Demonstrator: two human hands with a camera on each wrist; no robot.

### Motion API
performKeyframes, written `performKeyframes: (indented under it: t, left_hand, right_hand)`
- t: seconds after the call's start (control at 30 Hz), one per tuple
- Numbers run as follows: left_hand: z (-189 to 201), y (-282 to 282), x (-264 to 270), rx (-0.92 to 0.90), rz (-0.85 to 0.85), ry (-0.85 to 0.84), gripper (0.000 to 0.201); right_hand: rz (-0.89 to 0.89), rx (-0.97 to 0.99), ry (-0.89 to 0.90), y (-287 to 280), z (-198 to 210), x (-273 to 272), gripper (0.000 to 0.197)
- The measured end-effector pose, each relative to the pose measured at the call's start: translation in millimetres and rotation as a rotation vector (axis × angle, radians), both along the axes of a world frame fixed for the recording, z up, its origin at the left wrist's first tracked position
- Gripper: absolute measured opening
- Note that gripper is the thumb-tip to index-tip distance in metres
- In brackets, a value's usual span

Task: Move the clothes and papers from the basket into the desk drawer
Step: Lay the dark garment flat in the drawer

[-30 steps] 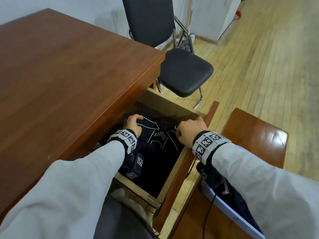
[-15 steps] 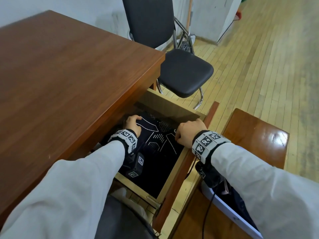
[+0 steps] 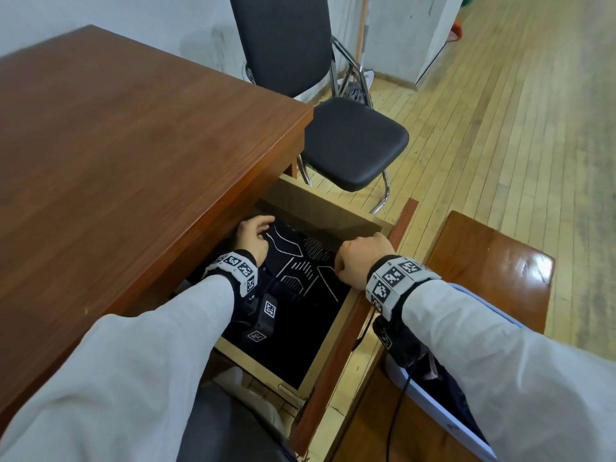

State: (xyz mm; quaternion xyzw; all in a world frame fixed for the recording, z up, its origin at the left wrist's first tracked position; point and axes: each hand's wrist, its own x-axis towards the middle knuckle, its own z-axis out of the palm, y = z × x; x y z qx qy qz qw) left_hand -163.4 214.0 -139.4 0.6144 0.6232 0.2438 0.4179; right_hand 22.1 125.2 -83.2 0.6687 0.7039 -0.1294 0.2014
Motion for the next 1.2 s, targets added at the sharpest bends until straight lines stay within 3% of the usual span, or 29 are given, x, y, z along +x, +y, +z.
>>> performKeyframes:
  t: [0.13,0.27,0.43,0.53,0.63,0.7,0.83,1.07,1.2]
  left_hand:
    - [-6.1,-0.9,-0.7,0.006,0.014,0.056,0.047]
    - [-5.2,-4.9,-0.9,0.004,-0.003,0.194,0.056]
    - [10.6,-12.7,2.6,-0.029,0.005,0.205,0.047]
    - [27.6,-24.3,9.0,-0.047,-0.026,0.241,0.034]
    - [52.4,-41.6,19.8,-0.014,-0.091,0.218,0.025]
    - [67.3,-54.8,30.3,0.004,-0.114,0.16,0.019]
    - [94.8,-90.4,54.3,-0.028,-0.118,0.023,0.018]
    - [107.0,-152.6,79.8,-0.329,-0.266,-0.055,0.029]
    - [104.8,-170.8,80.9,-0.356,-0.23,-0.079,0.027]
  right_hand:
    - [0.003,0.013,-0.008,0.4,-1.6,-0.4,0.024]
    - [0.008,0.018,-0.019,1.6,-3.0,0.3,0.025]
    - [-0.001,0.042,0.017,0.3,-0.7,-0.6,0.022]
    - [-0.06,0.095,0.193,-5.1,7.5,2.3,0.023]
    - [-0.217,0.162,0.554,-17.2,27.0,5.6,0.019]
    - [-0.281,0.279,0.644,-29.5,43.6,10.2,0.018]
    - [-0.359,0.418,0.578,-64.4,62.5,33.7,0.038]
    - [-0.57,0.232,0.432,-137.0,63.6,77.3,0.041]
    - [-0.67,0.138,0.368,-165.7,54.7,88.5,0.042]
